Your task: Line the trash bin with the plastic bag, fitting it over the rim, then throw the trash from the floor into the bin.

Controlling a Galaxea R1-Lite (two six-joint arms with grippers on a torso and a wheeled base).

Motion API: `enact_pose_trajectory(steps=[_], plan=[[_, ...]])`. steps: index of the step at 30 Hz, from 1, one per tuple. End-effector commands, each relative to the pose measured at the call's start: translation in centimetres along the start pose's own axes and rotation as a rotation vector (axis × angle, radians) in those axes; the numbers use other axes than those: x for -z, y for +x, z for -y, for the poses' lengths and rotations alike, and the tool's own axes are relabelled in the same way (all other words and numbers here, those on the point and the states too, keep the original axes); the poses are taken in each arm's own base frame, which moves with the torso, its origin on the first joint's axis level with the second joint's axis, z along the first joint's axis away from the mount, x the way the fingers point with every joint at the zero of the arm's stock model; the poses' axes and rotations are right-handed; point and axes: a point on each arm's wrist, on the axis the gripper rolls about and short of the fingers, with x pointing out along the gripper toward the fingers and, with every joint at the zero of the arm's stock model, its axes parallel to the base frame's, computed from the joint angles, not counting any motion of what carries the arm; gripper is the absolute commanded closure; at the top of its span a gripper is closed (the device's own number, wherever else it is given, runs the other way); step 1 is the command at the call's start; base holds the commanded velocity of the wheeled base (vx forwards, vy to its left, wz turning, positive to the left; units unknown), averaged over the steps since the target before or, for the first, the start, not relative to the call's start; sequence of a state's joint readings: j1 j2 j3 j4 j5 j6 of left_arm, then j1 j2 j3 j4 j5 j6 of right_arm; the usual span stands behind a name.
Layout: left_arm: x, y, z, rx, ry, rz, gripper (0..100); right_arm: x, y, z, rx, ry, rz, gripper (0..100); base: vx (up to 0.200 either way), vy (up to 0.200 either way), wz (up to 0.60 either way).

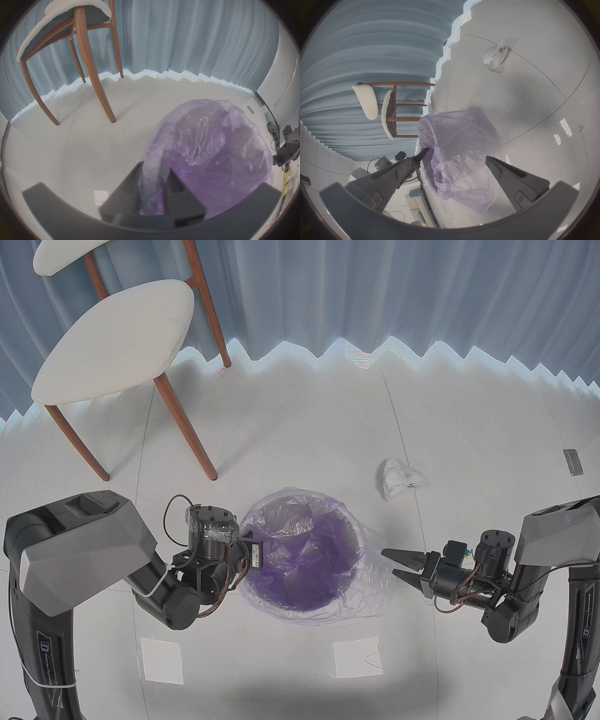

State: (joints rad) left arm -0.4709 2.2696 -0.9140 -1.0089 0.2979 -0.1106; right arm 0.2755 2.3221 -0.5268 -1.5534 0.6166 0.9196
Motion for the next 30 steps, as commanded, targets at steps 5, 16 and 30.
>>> enact_pose_trajectory(steps=[5, 16, 30], plan=[[-0.1, 0.2, -0.6, -0.017, -0.018, 0.015, 100, -0.3, -0.1, -0.2, -0.012, -0.011, 0.016, 0, 0.0, 0.0, 0.0], [-0.9, -0.1, -0.7, -0.021, -0.205, 0.046, 100, -0.3, -0.2, -0.1, -0.009, -0.015, 0.016, 0, 0.0, 0.0, 0.0], [-1.8, -0.2, -1.9, -0.126, -0.5, 0.106, 100, -0.1, -0.2, 0.0, -0.003, -0.039, 0.011, 0, 0.0, 0.0, 0.0]])
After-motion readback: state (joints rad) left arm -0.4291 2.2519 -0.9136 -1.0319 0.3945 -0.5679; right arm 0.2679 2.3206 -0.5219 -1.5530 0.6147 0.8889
